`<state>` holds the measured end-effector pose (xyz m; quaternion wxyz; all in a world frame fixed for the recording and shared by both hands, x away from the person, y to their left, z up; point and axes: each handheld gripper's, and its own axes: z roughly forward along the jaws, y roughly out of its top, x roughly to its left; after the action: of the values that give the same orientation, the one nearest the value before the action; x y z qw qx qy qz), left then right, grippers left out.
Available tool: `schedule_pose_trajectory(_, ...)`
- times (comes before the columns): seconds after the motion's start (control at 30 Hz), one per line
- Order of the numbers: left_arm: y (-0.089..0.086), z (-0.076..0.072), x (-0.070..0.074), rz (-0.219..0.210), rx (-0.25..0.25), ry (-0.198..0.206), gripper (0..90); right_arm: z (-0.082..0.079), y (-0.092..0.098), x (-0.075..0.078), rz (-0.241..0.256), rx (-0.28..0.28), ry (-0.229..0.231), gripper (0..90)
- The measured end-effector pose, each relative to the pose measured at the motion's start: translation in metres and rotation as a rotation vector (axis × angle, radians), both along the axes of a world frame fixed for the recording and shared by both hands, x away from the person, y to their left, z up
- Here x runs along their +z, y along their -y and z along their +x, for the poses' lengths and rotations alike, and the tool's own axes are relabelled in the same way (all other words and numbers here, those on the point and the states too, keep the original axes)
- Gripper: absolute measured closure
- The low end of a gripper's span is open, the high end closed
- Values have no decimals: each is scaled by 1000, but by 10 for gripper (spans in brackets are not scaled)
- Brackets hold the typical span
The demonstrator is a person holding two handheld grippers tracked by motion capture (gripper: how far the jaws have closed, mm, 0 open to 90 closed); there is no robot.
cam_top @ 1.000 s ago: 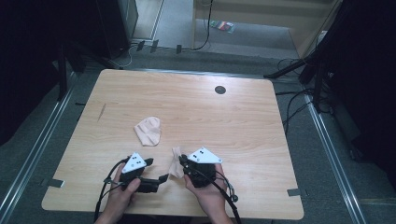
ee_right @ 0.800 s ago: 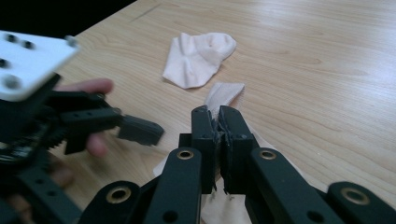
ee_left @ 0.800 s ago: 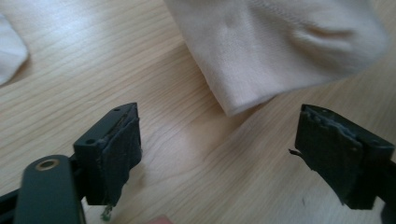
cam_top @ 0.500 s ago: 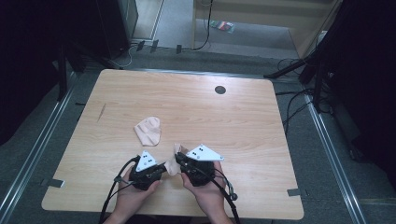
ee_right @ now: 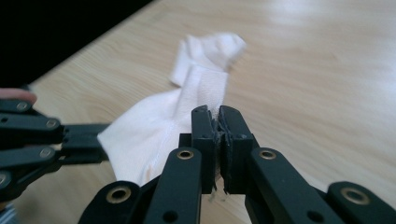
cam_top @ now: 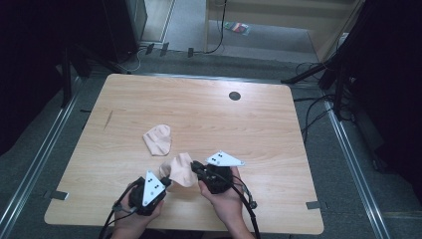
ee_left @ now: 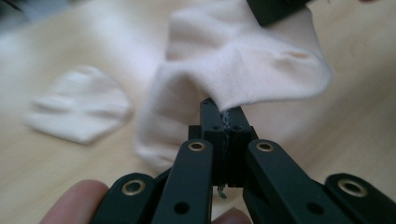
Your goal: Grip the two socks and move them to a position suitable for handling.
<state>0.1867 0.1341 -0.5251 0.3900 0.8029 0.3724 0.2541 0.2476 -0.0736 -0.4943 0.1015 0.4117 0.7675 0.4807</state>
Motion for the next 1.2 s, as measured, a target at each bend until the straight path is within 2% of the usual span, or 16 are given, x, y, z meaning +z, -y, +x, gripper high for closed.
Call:
schedule_pose_trajectory(0.07,2,2,-5,-10,-11,-25,898,2,6,-9,-26,-12,-20,868)
schedule_pose_trajectory(0.1,3,5,-10,-46,-46,-67,880,3,9,-12,-39,-12,-23,868)
schedule_pose_trajectory(0.2,0,8,-11,-116,-139,-117,725,5,12,-16,-91,-21,-15,868)
schedule_pose_trajectory(0.27,-5,7,-8,-134,-176,-111,637,7,15,-17,-108,-24,-11,868)
schedule_pose_trajectory(0.33,-18,9,-4,-186,-195,-107,562,8,18,-19,-121,-30,-18,865)
schedule_pose_trajectory(0.43,-41,18,1,-248,-150,-103,531,9,25,-21,-154,-66,-9,833)
schedule_pose_trajectory(0.53,-66,30,0,-296,-46,-119,526,11,35,-21,-126,-92,-23,740)
schedule_pose_trajectory(0.6,-78,38,-4,-339,18,-154,527,11,43,-17,-113,-99,-22,701)
schedule_pose_trajectory(0.63,-78,38,-4,-339,18,-154,526,11,43,-17,-113,-99,-22,701)
schedule_pose_trajectory(0.67,-84,44,-9,-355,65,-199,527,10,51,-15,-109,-94,-22,679)
schedule_pose_trajectory(0.77,-83,48,-14,-371,75,-239,527,8,57,-15,-109,-96,-34,660)
schedule_pose_trajectory(0.97,-61,54,-22,-317,66,-266,553,5,60,-35,-153,-111,-77,603)
schedule_pose_trajectory(1.0,-54,54,-24,-257,71,-251,594,8,56,-41,-156,-109,-96,581)
schedule_pose_trajectory(1.03,-54,54,-24,-257,71,-251,605,8,56,-41,-156,-109,-96,581)
schedule_pose_trajectory(1.1,-48,54,-24,-210,66,-240,625,10,52,-46,-169,-111,-107,581)
schedule_pose_trajectory(1.2,-42,53,-26,-167,66,-237,647,9,46,-50,-210,-124,-84,670)
